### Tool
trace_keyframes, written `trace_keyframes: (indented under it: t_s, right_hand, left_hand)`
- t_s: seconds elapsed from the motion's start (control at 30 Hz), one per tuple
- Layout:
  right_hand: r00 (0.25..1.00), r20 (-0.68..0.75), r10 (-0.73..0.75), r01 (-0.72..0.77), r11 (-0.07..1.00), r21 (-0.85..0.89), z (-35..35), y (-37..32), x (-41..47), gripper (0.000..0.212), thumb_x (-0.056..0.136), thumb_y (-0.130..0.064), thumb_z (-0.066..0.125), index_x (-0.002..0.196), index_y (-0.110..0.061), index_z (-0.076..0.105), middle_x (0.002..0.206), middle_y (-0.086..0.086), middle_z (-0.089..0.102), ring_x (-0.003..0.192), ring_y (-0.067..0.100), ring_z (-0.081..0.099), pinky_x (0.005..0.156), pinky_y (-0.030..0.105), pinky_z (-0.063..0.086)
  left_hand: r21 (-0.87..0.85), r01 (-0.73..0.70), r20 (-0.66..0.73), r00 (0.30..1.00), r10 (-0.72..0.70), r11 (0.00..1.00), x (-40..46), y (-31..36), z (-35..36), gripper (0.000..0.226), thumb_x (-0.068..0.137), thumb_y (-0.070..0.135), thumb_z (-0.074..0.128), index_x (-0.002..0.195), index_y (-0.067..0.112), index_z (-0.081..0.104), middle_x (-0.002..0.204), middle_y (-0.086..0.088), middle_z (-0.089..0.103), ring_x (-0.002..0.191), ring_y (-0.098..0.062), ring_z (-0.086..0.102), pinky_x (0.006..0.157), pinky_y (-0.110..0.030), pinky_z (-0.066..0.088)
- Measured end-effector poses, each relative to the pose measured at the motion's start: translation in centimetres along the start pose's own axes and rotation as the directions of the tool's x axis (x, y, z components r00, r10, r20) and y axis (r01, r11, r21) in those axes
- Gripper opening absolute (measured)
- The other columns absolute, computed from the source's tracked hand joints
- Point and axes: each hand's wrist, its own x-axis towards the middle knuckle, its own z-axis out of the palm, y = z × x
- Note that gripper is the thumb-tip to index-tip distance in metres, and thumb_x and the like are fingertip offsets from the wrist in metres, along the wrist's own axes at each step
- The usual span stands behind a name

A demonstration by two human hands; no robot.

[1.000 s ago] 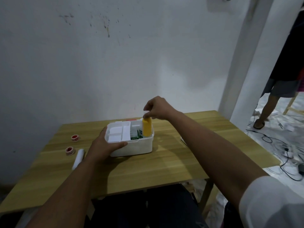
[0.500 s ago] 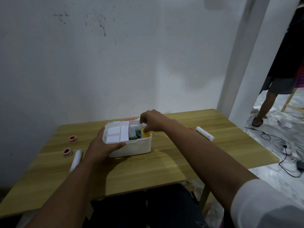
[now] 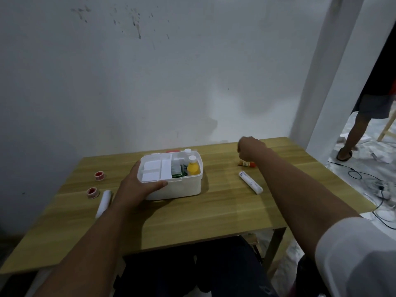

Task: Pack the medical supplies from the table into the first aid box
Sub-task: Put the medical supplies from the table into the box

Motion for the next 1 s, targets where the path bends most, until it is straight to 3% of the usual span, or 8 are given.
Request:
trace_keyframes:
  t_s: [0.07, 0.17, 0.37, 0.53, 0.7, 0.8, 0.9, 1.0]
  right_hand:
    - [0.997, 0.062, 0.052, -0.045, 0.994, -0.102, 1.1, 1.2, -0.3, 0.014, 0.092, -0.029, 0.066, 0.100, -0.019, 0.062, 0.097, 0.000, 0.061, 0.093, 0.027, 0.059, 0.101, 0.051, 0.042]
    - [0.993, 0.075, 0.090, -0.074, 0.977, -0.201, 2.6, 2.3, -0.2, 0.016, 0.096, -0.036, 0.062, 0.094, -0.020, 0.058, 0.085, -0.002, 0.058, 0.087, 0.025, 0.058, 0.107, 0.061, 0.026]
    - [1.000, 0.011, 0.024, -0.021, 0.977, -0.214, 3.5, 1.8, -0.7, 0.014, 0.098, -0.030, 0.056, 0.093, -0.017, 0.060, 0.086, 0.000, 0.061, 0.092, 0.027, 0.063, 0.109, 0.058, 0.025]
    - [0.998, -0.058, 0.031, -0.015, 0.968, 0.251, 2.2, 0.8, 0.0, 0.031, 0.086, -0.034, 0.079, 0.101, -0.007, 0.077, 0.098, 0.010, 0.075, 0.096, 0.028, 0.069, 0.090, 0.039, 0.055]
    - [0.984, -0.142, -0.109, 0.174, 0.769, 0.615, -3.7, -3.4, -0.8, 0.044, 0.064, -0.026, 0.097, 0.099, -0.007, 0.076, 0.089, 0.007, 0.076, 0.079, 0.020, 0.074, 0.075, 0.034, 0.063]
    - [0.960, -0.131, -0.248, 0.267, 0.666, 0.697, -6.7, -7.5, -1.6, 0.035, 0.073, -0.011, 0.091, 0.102, 0.001, 0.076, 0.091, 0.016, 0.077, 0.082, 0.025, 0.077, 0.069, 0.030, 0.064]
    - [0.901, -0.109, -0.419, 0.395, 0.691, 0.606, -7.8, -11.8, -3.2, 0.033, 0.076, -0.010, 0.088, 0.104, 0.000, 0.076, 0.093, 0.012, 0.077, 0.078, 0.019, 0.076, 0.068, 0.026, 0.062]
    - [0.831, -0.074, -0.551, 0.547, 0.785, 0.291, -6.8, -15.5, -4.7, 0.039, 0.068, -0.021, 0.094, 0.101, -0.010, 0.077, 0.090, -0.001, 0.075, 0.079, 0.012, 0.072, 0.076, 0.026, 0.060]
  left_hand:
    - [-0.001, 0.001, -0.017, 1.000, -0.001, 1.000, -0.1, 0.2, 0.0, 0.094, 0.067, 0.051, 0.094, 0.143, 0.055, 0.039, 0.132, 0.023, 0.048, 0.117, -0.011, 0.046, 0.079, -0.029, 0.046]
    - [-0.024, -0.001, -0.007, 1.000, 0.001, 1.000, -0.1, 0.2, 0.1, 0.084, 0.068, 0.048, 0.094, 0.133, 0.061, 0.041, 0.127, 0.028, 0.049, 0.117, -0.009, 0.046, 0.076, -0.024, 0.045]
    - [-0.014, 0.007, -0.011, 1.000, -0.007, 1.000, 0.0, 0.0, 0.2, 0.097, 0.067, 0.052, 0.093, 0.148, 0.050, 0.039, 0.130, 0.024, 0.050, 0.118, -0.009, 0.049, 0.073, -0.020, 0.044]
    - [-0.019, 0.011, -0.005, 1.000, -0.011, 1.000, 0.1, 0.0, 0.1, 0.092, 0.065, 0.054, 0.093, 0.140, 0.056, 0.039, 0.122, 0.031, 0.052, 0.117, -0.010, 0.051, 0.074, -0.024, 0.047]
    - [-0.038, 0.011, -0.013, 1.000, -0.011, 0.999, 0.0, -0.2, 0.1, 0.101, 0.064, 0.055, 0.094, 0.150, 0.046, 0.041, 0.135, 0.020, 0.055, 0.120, -0.012, 0.053, 0.083, -0.031, 0.051]
    - [-0.032, 0.014, 0.000, 1.000, -0.014, 0.999, 0.1, -0.2, 0.0, 0.104, 0.062, 0.061, 0.092, 0.150, 0.048, 0.039, 0.138, 0.019, 0.056, 0.121, -0.012, 0.053, 0.084, -0.033, 0.052]
    - [-0.029, 0.015, -0.001, 1.000, -0.015, 0.999, 0.1, -0.3, 0.2, 0.105, 0.065, 0.056, 0.093, 0.153, 0.044, 0.037, 0.145, 0.013, 0.054, 0.121, -0.013, 0.050, 0.081, -0.031, 0.050]
    - [-0.035, 0.010, -0.008, 1.000, -0.011, 0.999, 0.2, -0.4, 0.4, 0.106, 0.068, 0.050, 0.093, 0.156, 0.041, 0.034, 0.147, 0.010, 0.052, 0.119, -0.011, 0.047, 0.080, -0.031, 0.048]
